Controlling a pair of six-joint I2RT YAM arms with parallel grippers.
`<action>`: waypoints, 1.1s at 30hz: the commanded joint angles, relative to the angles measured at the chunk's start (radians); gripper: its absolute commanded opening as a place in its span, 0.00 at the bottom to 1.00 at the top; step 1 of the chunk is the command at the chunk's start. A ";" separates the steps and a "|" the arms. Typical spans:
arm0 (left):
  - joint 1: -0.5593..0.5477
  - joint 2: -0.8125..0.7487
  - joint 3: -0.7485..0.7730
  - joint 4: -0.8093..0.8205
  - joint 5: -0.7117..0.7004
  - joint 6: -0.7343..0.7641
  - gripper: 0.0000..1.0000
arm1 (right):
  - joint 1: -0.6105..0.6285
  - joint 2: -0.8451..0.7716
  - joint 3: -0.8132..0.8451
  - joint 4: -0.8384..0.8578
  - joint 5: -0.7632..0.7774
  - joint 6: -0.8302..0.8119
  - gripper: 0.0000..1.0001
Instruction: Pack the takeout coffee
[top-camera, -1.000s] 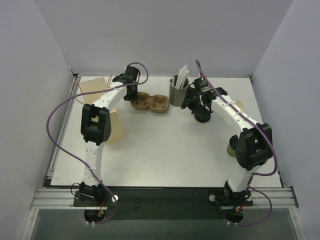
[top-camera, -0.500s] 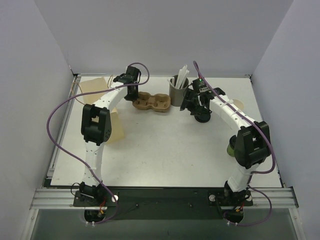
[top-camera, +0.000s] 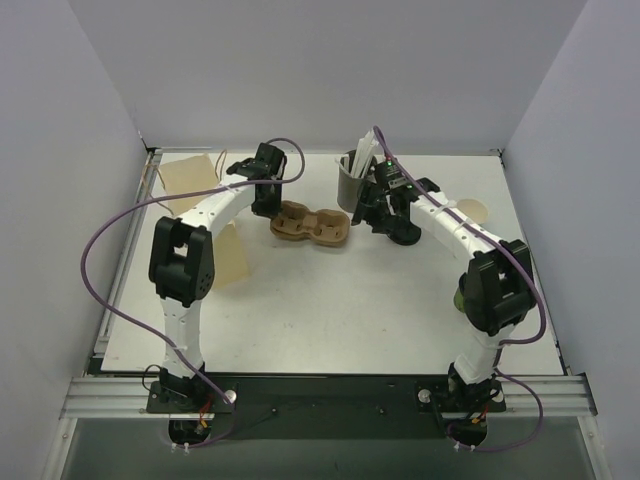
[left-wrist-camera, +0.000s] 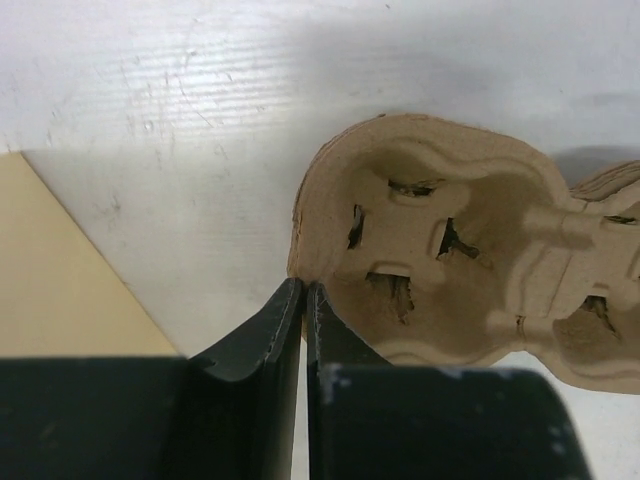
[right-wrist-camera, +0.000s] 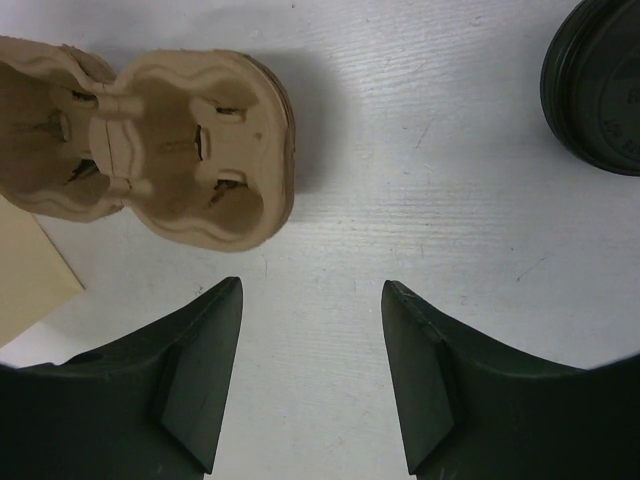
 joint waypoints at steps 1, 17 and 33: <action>-0.009 -0.107 -0.044 0.018 0.040 -0.019 0.00 | 0.029 0.044 0.034 0.002 0.008 -0.009 0.53; 0.006 -0.165 0.002 0.002 0.118 -0.080 0.00 | 0.080 0.129 0.134 -0.087 0.086 -0.006 0.48; 0.052 -0.176 -0.033 0.027 0.238 -0.131 0.00 | 0.092 0.217 0.208 -0.110 0.095 -0.006 0.45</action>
